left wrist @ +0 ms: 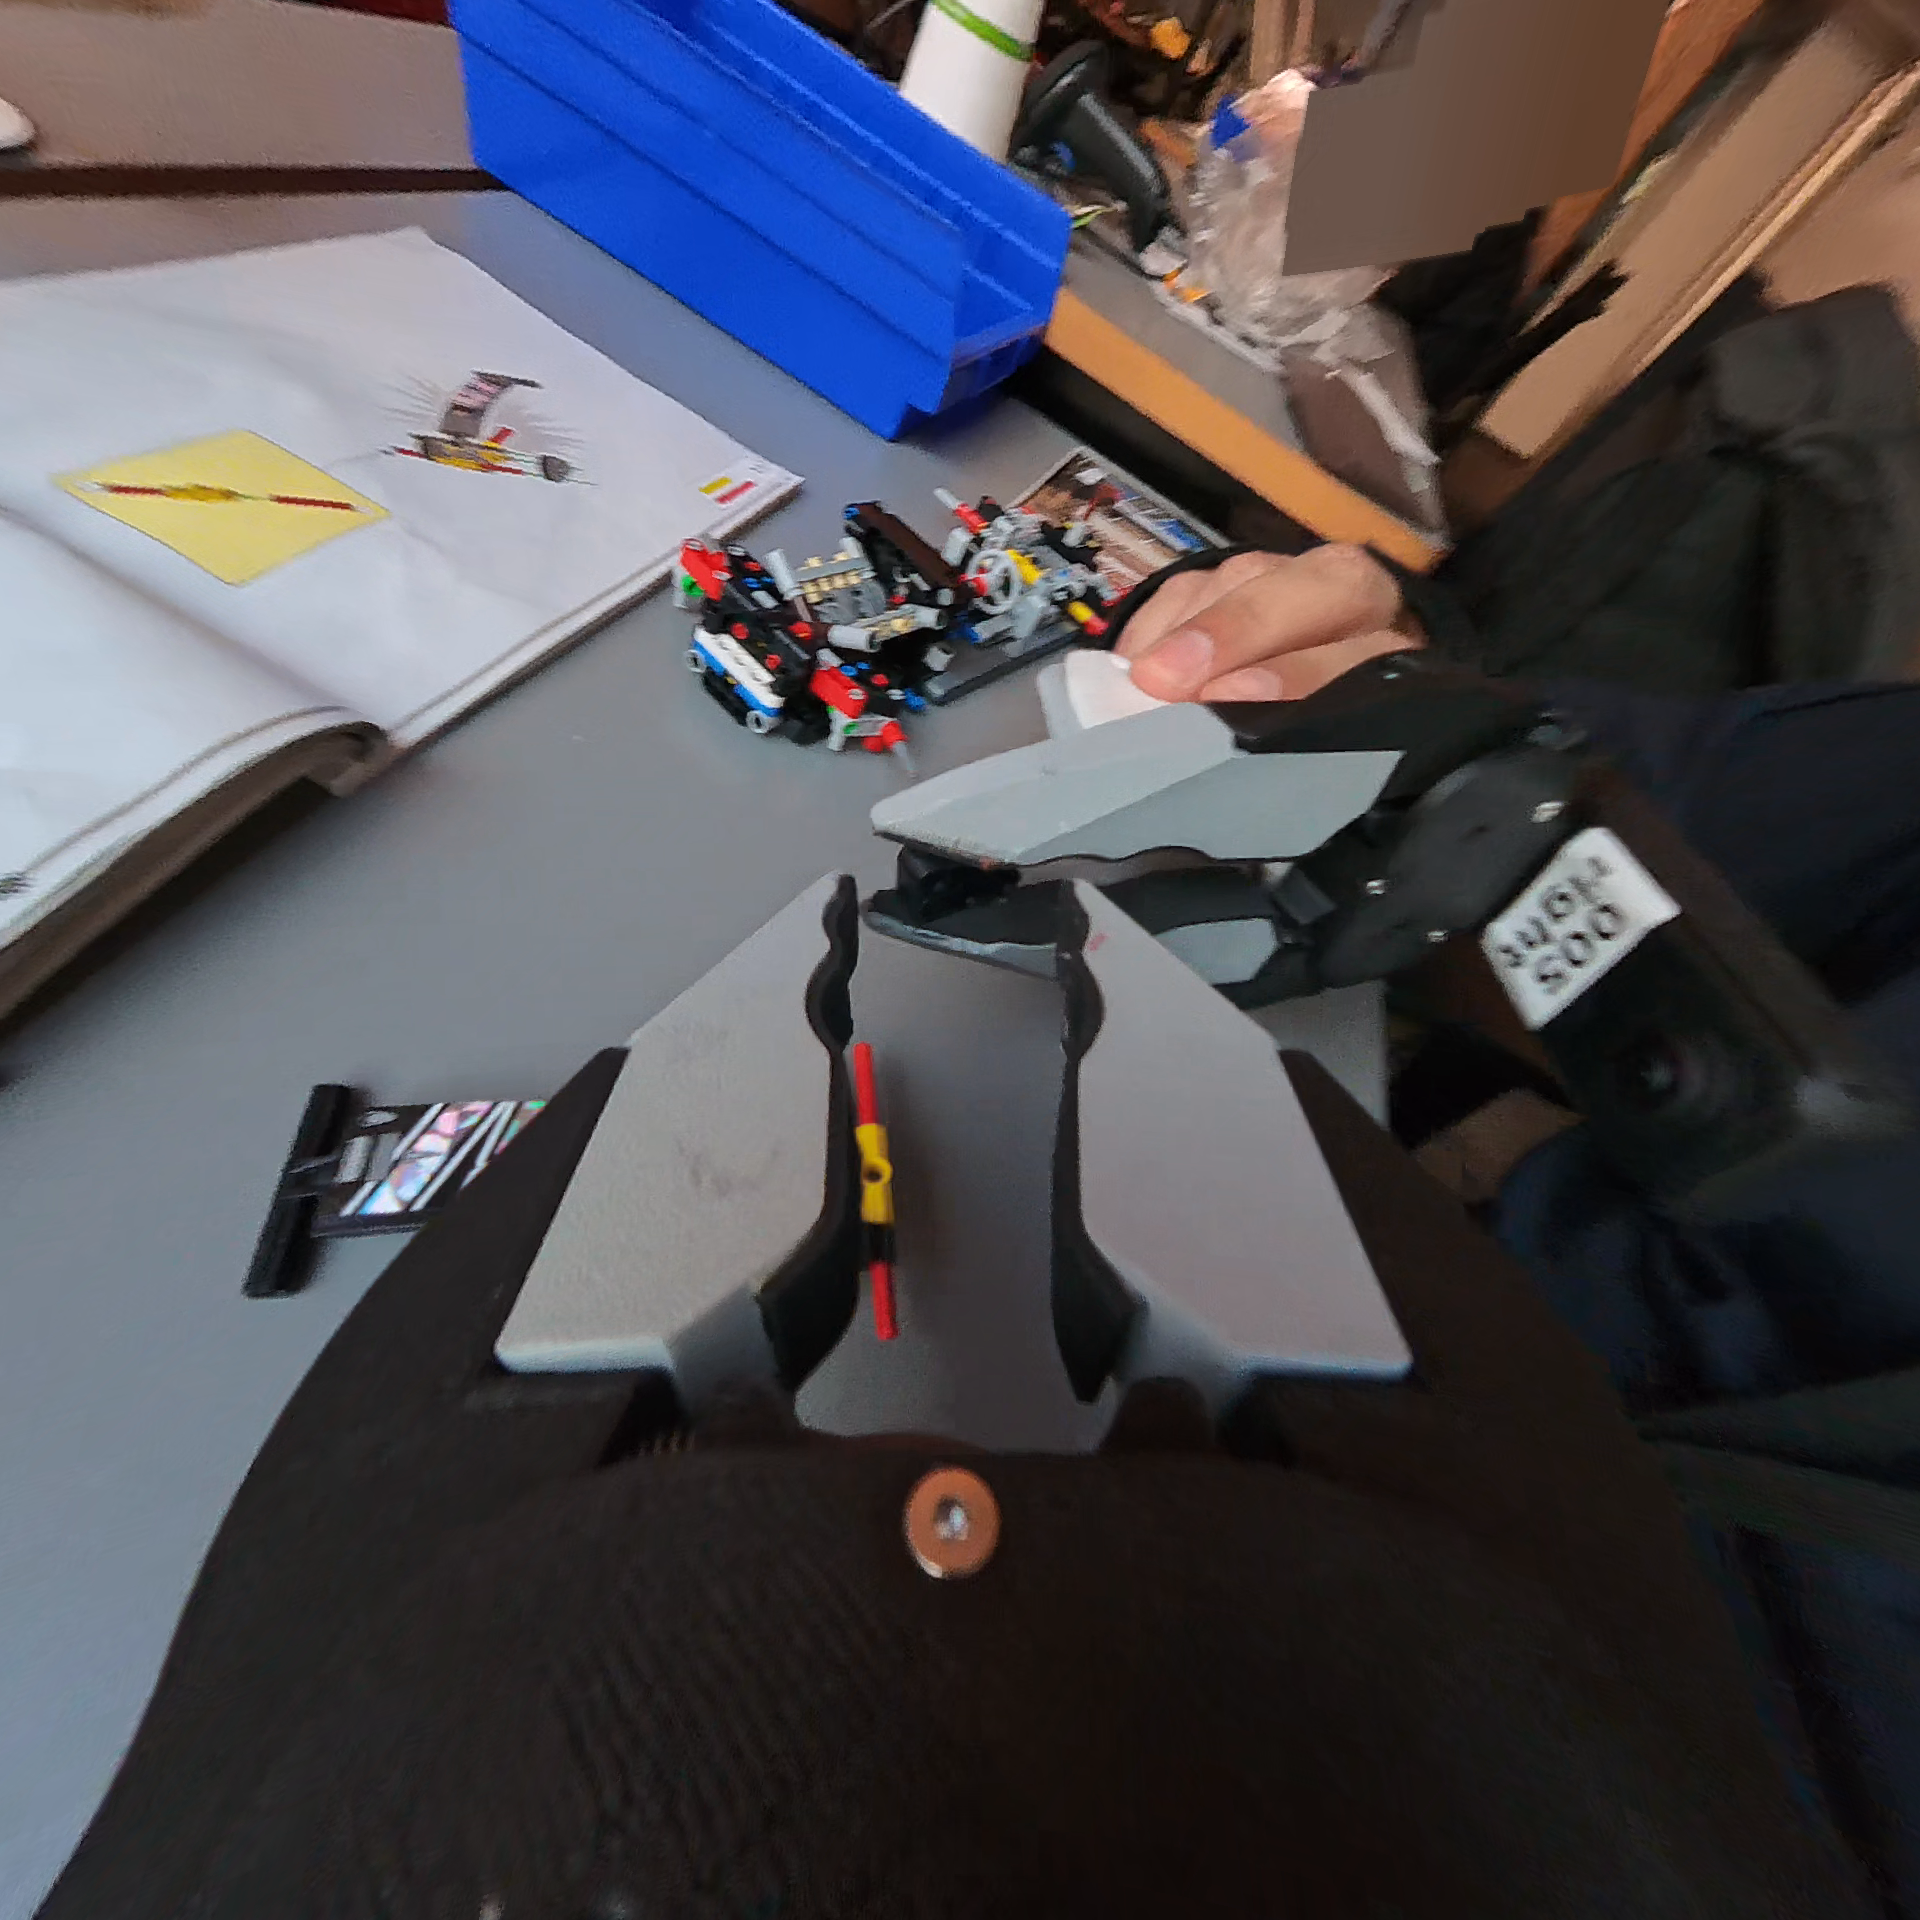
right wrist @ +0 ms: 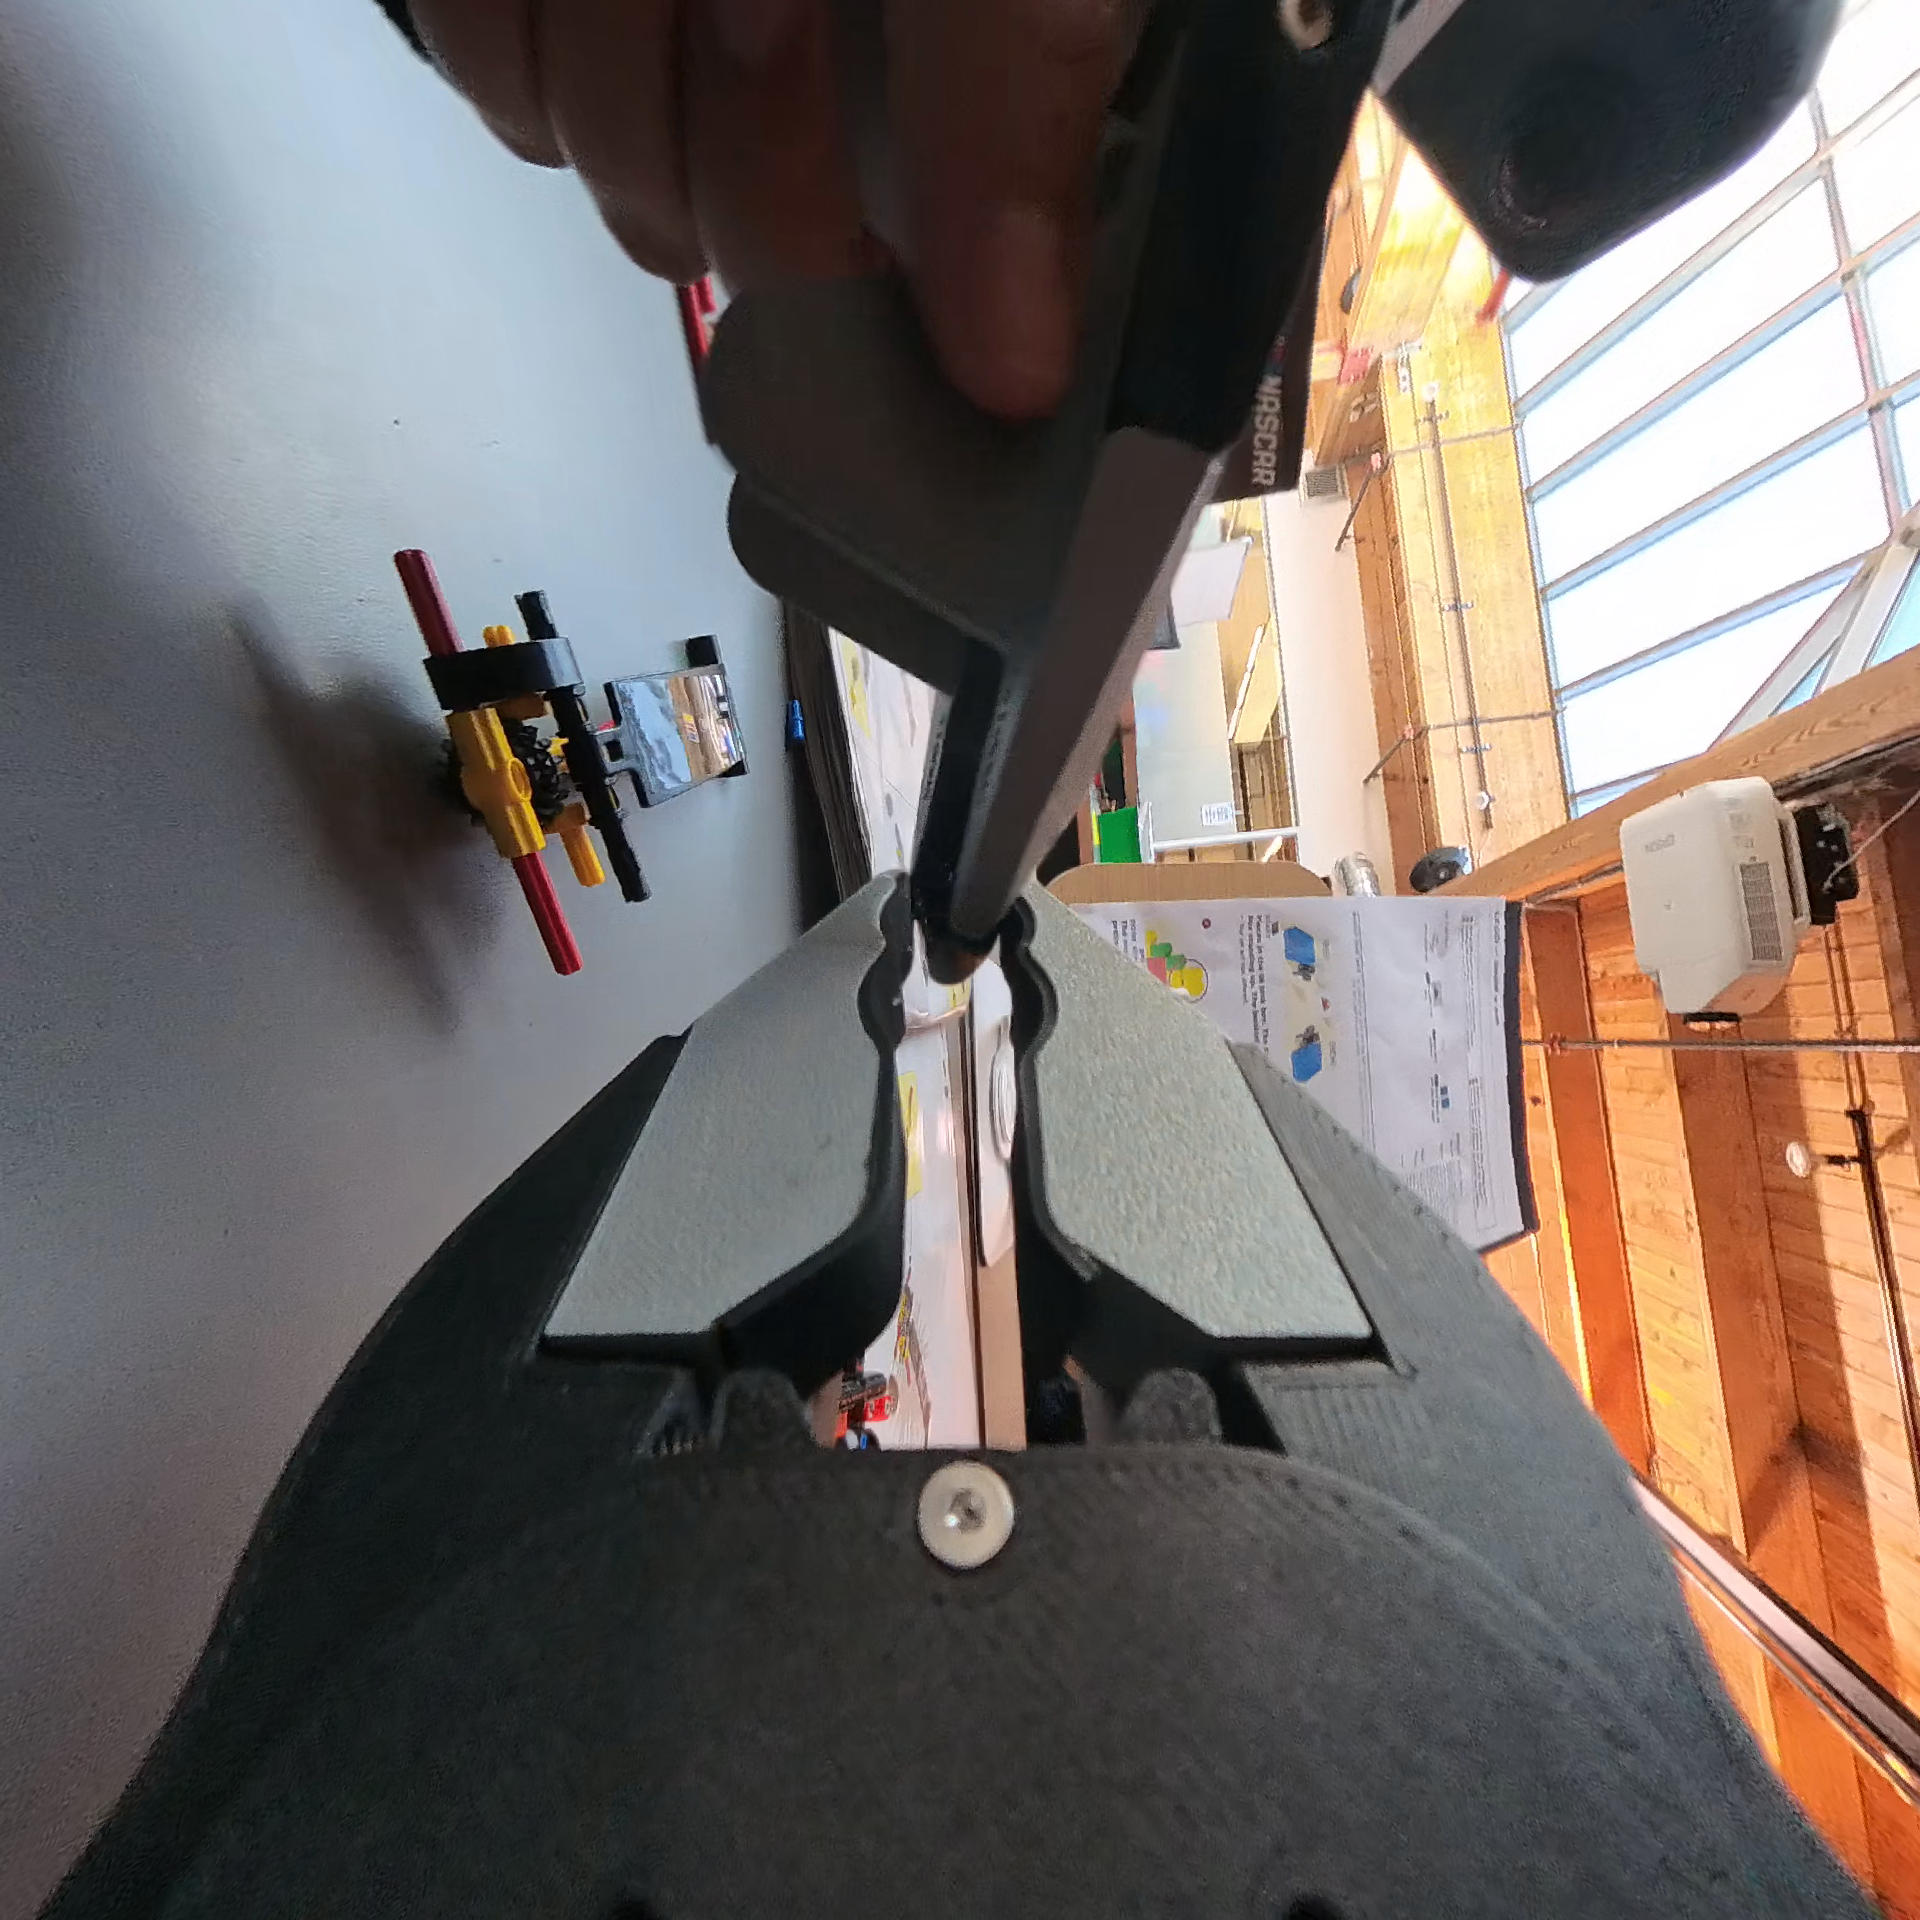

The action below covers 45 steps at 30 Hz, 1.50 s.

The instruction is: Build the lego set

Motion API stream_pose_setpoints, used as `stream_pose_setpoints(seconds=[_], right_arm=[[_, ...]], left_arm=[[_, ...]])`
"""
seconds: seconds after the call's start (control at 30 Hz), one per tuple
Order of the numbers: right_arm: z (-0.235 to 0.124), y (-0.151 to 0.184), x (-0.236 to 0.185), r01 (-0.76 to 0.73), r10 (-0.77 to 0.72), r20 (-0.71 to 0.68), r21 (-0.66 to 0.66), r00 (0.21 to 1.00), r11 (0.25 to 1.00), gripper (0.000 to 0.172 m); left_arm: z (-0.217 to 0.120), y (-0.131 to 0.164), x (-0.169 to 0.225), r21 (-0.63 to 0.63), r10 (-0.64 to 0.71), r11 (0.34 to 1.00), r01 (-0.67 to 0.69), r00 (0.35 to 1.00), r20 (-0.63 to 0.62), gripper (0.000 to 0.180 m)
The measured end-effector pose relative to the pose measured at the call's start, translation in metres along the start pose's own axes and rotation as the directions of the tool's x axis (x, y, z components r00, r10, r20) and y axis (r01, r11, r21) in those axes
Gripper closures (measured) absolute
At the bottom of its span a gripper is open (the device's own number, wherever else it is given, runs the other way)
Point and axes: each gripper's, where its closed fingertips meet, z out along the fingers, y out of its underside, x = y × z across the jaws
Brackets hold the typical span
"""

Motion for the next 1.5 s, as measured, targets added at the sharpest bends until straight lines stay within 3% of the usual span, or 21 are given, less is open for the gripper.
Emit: stream_pose_setpoints(seconds=[0.07, 0.37, 0.5, 0.57, 0.63, 0.73, 0.83, 0.9, 0.93, 1.0, 1.1, 1.17, 1.4, 1.5], right_arm=[[0.001, 0.0, 0.002, -0.017, 0.017, -0.009, -0.02, 1.0, 1.0, 0.158], [0.005, 0.006, 0.002, -0.03, 0.029, -0.014, -0.103, 0.999, 0.994, 0.157], [0.006, 0.009, -0.009, -0.199, 0.208, 0.102, -0.089, 0.973, 0.976, 0.15], [0.003, 0.011, -0.014, -0.349, 0.357, 0.206, -0.078, 0.911, 0.934, 0.153], [-0.003, 0.014, -0.019, -0.534, 0.532, 0.336, -0.097, 0.777, 0.84, 0.159], [-0.013, 0.012, -0.016, -0.8, 0.732, 0.523, -0.146, 0.437, 0.582, 0.155], [-0.028, -0.004, 0.008, -0.954, 0.719, 0.692, -0.168, 0.066, 0.249, 0.16], [-0.036, -0.009, 0.022, -0.976, 0.651, 0.754, -0.194, -0.083, 0.1, 0.168], [-0.035, -0.007, 0.022, -0.973, 0.649, 0.751, -0.218, -0.121, 0.071, 0.168], [-0.03, -0.004, 0.012, -0.96, 0.684, 0.719, -0.261, -0.123, 0.102, 0.164], [-0.024, -0.005, -0.004, -0.941, 0.733, 0.679, -0.28, -0.053, 0.191, 0.154], [-0.021, -0.006, -0.008, -0.935, 0.753, 0.657, -0.271, -0.007, 0.228, 0.158], [-0.016, -0.005, -0.014, -0.925, 0.789, 0.613, -0.279, 0.034, 0.256, 0.161], [-0.015, -0.002, -0.015, -0.921, 0.8, 0.597, -0.281, 0.052, 0.27, 0.164]], left_arm=[[0.004, 0.003, -0.005, -0.014, 0.058, 0.998, -0.057, 0.995, 0.078, 0.144], [0.011, -0.002, -0.008, 0.028, 0.205, 0.976, -0.216, 0.956, 0.212, 0.158], [0.012, 0.004, -0.015, -0.02, 0.317, 0.946, -0.322, 0.915, 0.25, 0.158], [0.006, 0.0, -0.018, -0.014, 0.387, 0.916, -0.4, 0.876, 0.289, 0.158], [-0.001, -0.007, -0.018, -0.014, 0.482, 0.862, -0.506, 0.813, 0.326, 0.157], [-0.008, -0.015, -0.003, -0.009, 0.655, 0.718, -0.696, 0.671, 0.347, 0.158], [-0.004, -0.005, -0.008, -0.138, 0.768, 0.605, -0.784, 0.529, 0.361, 0.158], [0.0, 0.001, -0.007, -0.17, 0.801, 0.562, -0.809, 0.482, 0.356, 0.158], [0.002, 0.003, -0.005, -0.173, 0.81, 0.549, -0.818, 0.469, 0.351, 0.158], [0.005, 0.004, -0.003, -0.191, 0.826, 0.525, -0.829, 0.443, 0.347, 0.158], [0.008, 0.007, -0.002, -0.201, 0.832, 0.518, -0.831, 0.436, 0.343, 0.158], [0.009, 0.008, -0.005, -0.222, 0.829, 0.525, -0.822, 0.435, 0.351, 0.158], [0.011, 0.009, -0.014, -0.246, 0.778, 0.607, -0.756, 0.503, 0.376, 0.158], [0.012, 0.01, -0.015, -0.258, 0.78, 0.606, -0.752, 0.498, 0.379, 0.157]])
